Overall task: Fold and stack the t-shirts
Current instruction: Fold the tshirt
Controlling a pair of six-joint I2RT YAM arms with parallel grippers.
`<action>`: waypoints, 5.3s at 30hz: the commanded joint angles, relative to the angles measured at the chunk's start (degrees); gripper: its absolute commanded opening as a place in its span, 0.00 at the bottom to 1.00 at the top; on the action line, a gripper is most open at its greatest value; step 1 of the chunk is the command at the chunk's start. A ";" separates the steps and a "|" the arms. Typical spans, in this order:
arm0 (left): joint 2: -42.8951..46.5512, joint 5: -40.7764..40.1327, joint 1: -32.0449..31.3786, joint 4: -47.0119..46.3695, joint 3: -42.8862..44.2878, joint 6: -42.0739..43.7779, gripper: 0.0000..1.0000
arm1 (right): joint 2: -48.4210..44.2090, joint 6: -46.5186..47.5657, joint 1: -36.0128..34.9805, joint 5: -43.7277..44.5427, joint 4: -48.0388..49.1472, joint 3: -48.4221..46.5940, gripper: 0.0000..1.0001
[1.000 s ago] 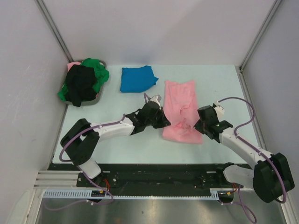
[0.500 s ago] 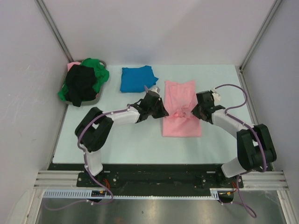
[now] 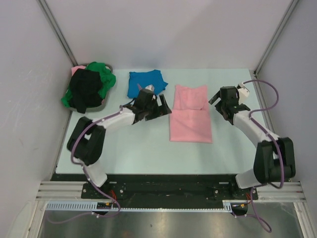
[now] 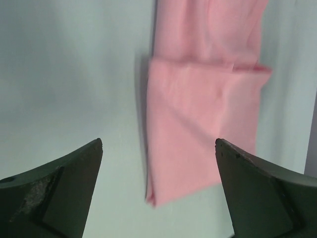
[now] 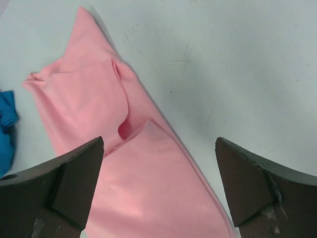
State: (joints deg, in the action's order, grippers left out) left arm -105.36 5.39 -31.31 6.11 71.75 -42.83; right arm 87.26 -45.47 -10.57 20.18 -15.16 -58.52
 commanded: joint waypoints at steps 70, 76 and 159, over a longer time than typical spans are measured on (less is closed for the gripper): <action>9.29 3.76 -18.87 -35.02 -44.92 -21.24 0.00 | -26.34 -4.53 -7.88 -12.02 6.47 39.27 0.00; 17.90 -1.07 -24.93 -33.19 -50.82 -24.58 0.00 | -40.40 -9.98 -19.21 -3.50 -6.45 40.42 0.00; 28.34 4.01 2.75 -9.53 -27.43 -8.50 1.00 | 8.18 15.75 -13.50 -27.29 4.26 -16.36 1.00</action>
State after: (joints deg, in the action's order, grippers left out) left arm -84.31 7.92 -25.47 -1.98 50.48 -51.44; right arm 95.90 -37.71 -20.75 2.15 -7.57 -76.38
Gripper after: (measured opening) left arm 0.996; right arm 0.994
